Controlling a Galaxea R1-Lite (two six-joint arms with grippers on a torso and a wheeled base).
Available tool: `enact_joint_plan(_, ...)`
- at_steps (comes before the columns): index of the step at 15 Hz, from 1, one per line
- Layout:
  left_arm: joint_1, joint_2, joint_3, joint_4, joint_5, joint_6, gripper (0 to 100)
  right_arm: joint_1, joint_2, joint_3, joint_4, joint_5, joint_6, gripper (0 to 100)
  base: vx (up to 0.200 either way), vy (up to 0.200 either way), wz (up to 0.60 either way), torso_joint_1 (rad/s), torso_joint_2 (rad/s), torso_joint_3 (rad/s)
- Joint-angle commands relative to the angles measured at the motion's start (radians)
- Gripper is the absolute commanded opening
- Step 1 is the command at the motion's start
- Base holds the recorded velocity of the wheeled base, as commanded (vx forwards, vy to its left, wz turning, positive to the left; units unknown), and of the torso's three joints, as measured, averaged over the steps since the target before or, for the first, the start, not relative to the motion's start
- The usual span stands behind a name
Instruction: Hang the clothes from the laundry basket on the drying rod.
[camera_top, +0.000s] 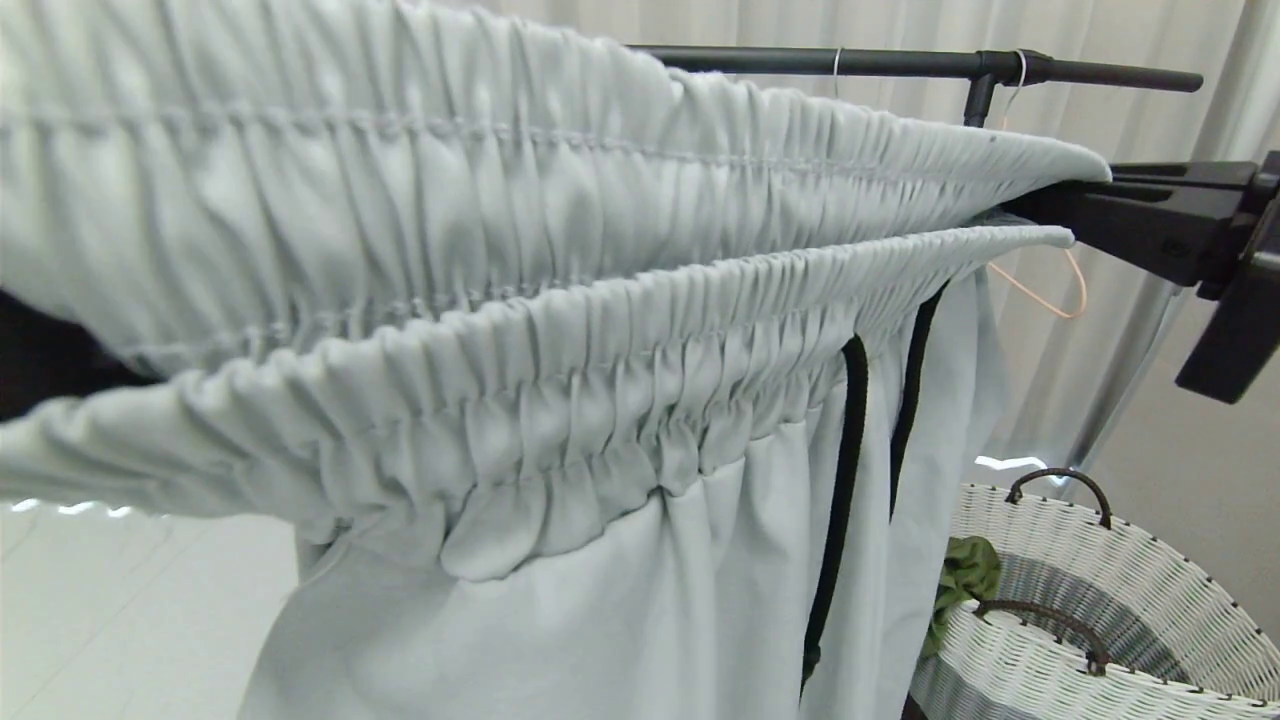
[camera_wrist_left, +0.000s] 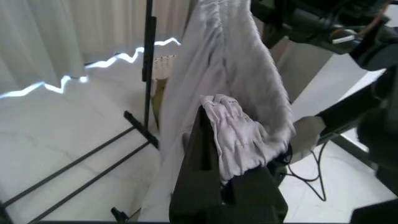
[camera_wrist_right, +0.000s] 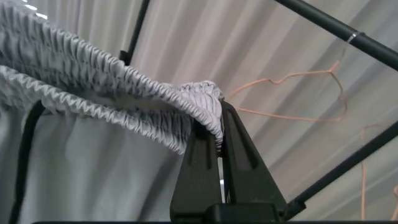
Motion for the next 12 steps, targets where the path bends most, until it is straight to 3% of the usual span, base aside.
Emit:
enact_joint_plan(1, -0.007, -0.010, 0.004, 0.000, 0.002, 0.002, 0, 0.000, -0.002, 0.000, 0.001, -0.018, -0.001, 0, 0.000, 0.000, 0.00, 0.000, 0.00, 0.000)
enact_joint_plan(3, -0.002, -0.007, 0.022, 0.002, 0.008, 0.017, 0, 0.000, -0.019, 0.002, 0.007, -0.040, -0.001, 0, 0.000, 0.000, 0.00, 0.000, 0.00, 0.000)
enact_joint_plan(5, 0.073, 0.015, 0.027, 0.000, 0.072, 0.137, 0, -0.004, -0.051, -0.030, 0.058, -0.075, 0.004, 0, 0.000, 0.000, 0.00, 0.000, 0.00, 0.000)
enact_joint_plan(6, 0.187, 0.050, -0.015, 0.000, 0.115, 0.258, 0, -0.008, -0.085, -0.087, 0.177, -0.083, 0.018, 0, 0.000, 0.000, 0.00, 0.000, 0.00, 0.000)
enact_joint_plan(7, 0.248, 0.084, -0.082, 0.000, 0.123, 0.327, 0, -0.008, -0.115, -0.122, 0.291, -0.081, 0.039, 0, 0.000, 0.000, 0.00, 0.000, 0.00, 0.000)
enact_joint_plan(9, 0.282, 0.144, -0.137, -0.001, 0.123, 0.343, 0, -0.006, -0.175, -0.095, 0.456, -0.084, 0.090, 0, 0.000, 0.000, 0.00, 0.000, 0.00, 0.000)
enact_joint_plan(12, 0.263, 0.206, -0.117, 0.000, 0.224, 0.314, 0, 0.005, -0.189, -0.064, 0.446, -0.086, 0.078, 0, 0.000, 0.000, 0.00, 0.000, 0.00, 0.000)
